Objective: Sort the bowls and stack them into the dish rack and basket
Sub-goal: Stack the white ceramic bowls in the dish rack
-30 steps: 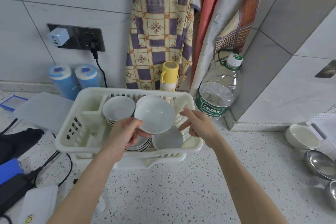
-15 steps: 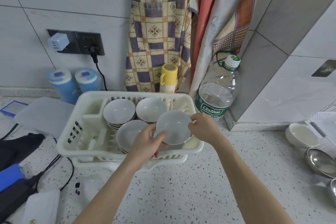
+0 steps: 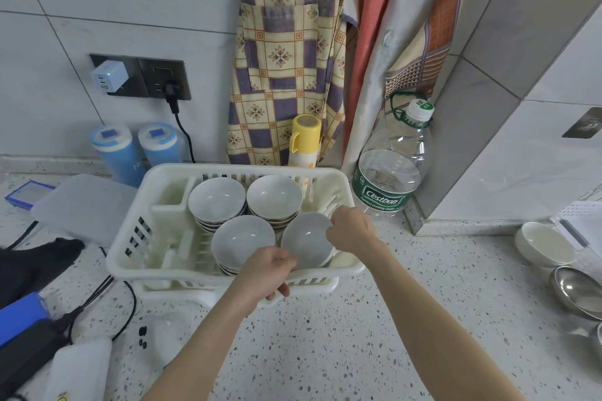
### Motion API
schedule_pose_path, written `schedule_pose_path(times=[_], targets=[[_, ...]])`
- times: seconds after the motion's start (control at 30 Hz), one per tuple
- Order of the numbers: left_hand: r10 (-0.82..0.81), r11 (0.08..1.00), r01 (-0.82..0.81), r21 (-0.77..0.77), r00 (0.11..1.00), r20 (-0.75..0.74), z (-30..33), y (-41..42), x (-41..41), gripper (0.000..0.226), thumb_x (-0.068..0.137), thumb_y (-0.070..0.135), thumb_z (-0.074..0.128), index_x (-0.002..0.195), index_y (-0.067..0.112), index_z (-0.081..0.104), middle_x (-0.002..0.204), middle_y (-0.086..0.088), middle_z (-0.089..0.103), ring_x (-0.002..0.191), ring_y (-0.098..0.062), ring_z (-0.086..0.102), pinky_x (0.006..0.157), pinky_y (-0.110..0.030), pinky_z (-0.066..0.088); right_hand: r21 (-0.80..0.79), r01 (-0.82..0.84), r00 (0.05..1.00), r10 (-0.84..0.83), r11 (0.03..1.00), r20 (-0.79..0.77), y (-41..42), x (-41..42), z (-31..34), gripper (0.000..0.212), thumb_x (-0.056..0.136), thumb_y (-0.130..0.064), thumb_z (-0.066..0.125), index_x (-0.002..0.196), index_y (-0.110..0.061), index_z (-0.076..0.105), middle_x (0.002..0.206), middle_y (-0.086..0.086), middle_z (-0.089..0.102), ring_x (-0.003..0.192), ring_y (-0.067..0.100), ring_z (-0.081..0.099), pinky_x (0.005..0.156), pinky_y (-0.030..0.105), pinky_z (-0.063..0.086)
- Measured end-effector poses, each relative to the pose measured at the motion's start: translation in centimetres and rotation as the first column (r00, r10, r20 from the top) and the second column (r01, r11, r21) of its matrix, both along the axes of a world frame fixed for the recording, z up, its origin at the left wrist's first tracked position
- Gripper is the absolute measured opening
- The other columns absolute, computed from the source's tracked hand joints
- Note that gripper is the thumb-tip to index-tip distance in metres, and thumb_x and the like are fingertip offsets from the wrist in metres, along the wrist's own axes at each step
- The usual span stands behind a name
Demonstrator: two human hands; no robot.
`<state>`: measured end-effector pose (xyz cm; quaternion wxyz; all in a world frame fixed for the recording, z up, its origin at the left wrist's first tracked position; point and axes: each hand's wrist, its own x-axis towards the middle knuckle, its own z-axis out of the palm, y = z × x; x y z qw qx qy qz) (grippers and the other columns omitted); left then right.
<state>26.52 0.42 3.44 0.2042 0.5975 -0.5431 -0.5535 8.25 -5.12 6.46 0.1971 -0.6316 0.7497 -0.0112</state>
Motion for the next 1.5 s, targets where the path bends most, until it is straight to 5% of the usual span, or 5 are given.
schedule_pose_path(times=[0.27, 0.83, 1.13, 1.37, 1.5], targets=[[-0.048, 0.996, 0.044, 0.073, 0.998, 0.049, 0.2, 0.4, 0.0, 0.025, 0.096, 0.025, 0.048, 0.111, 0.008, 0.057, 0.093, 0.0, 0.059, 0.062, -0.012, 0.071, 0.04, -0.019, 0.037, 0.112, -0.012, 1.0, 0.012, 0.994, 0.004, -0.2, 0.7, -1.1, 0.019, 0.077, 0.003, 0.047, 0.065, -0.011, 0.041, 0.06, 0.003, 0.053, 0.055, 0.016, 0.05, 0.044, 0.021, 0.034], [-0.105, 0.993, 0.1, 0.068, 0.993, 0.062, 0.3, 1.0, -0.9, 0.008, 0.094, 0.03, 0.05, 0.09, 0.024, 0.052, 0.096, 0.002, 0.055, 0.06, -0.008, 0.069, 0.038, -0.017, 0.032, 0.006, -0.047, 0.956, 0.046, 0.999, -0.29, 0.3, 1.3, -3.0, 0.018, 0.098, -0.016, 0.054, 0.114, -0.01, 0.062, 0.113, 0.007, 0.063, 0.101, 0.024, 0.067, 0.079, 0.033, 0.057], [-0.061, 0.997, 0.06, 0.048, 0.998, 0.034, 0.4, 1.2, -1.1, 0.008, 0.094, 0.028, 0.05, 0.086, 0.03, 0.048, 0.09, 0.005, 0.052, 0.059, -0.006, 0.069, 0.037, -0.017, 0.032, 0.054, -0.023, 0.997, 0.027, 0.998, -0.068, 1.8, 0.6, -2.1, 0.018, 0.091, -0.01, 0.053, 0.109, -0.004, 0.057, 0.088, 0.004, 0.051, 0.08, 0.022, 0.052, 0.065, 0.028, 0.042], [0.026, 0.999, -0.025, -0.022, 0.998, 0.048, 0.1, 2.1, -1.4, 0.037, 0.093, 0.029, 0.053, 0.129, 0.03, 0.043, 0.118, 0.014, 0.052, 0.066, -0.007, 0.067, 0.05, -0.018, 0.042, -0.096, 0.047, 0.996, -0.04, 0.994, 0.076, 3.4, -0.5, -1.7, 0.023, 0.094, -0.016, 0.045, 0.107, -0.009, 0.064, 0.094, 0.008, 0.067, 0.076, 0.026, 0.062, 0.06, 0.028, 0.046], [0.208, 0.954, -0.234, -0.186, 0.967, -0.15, 0.6, 2.8, -2.6, 0.032, 0.096, 0.023, 0.057, 0.126, 0.034, 0.053, 0.12, 0.015, 0.062, 0.055, -0.001, 0.06, 0.054, -0.018, 0.051, -0.227, 0.116, 0.956, -0.047, 0.967, 0.288, 5.0, -2.8, -0.7, 0.034, 0.095, -0.017, 0.049, 0.125, -0.015, 0.065, 0.097, 0.01, 0.075, 0.071, 0.026, 0.065, 0.059, 0.025, 0.047]])
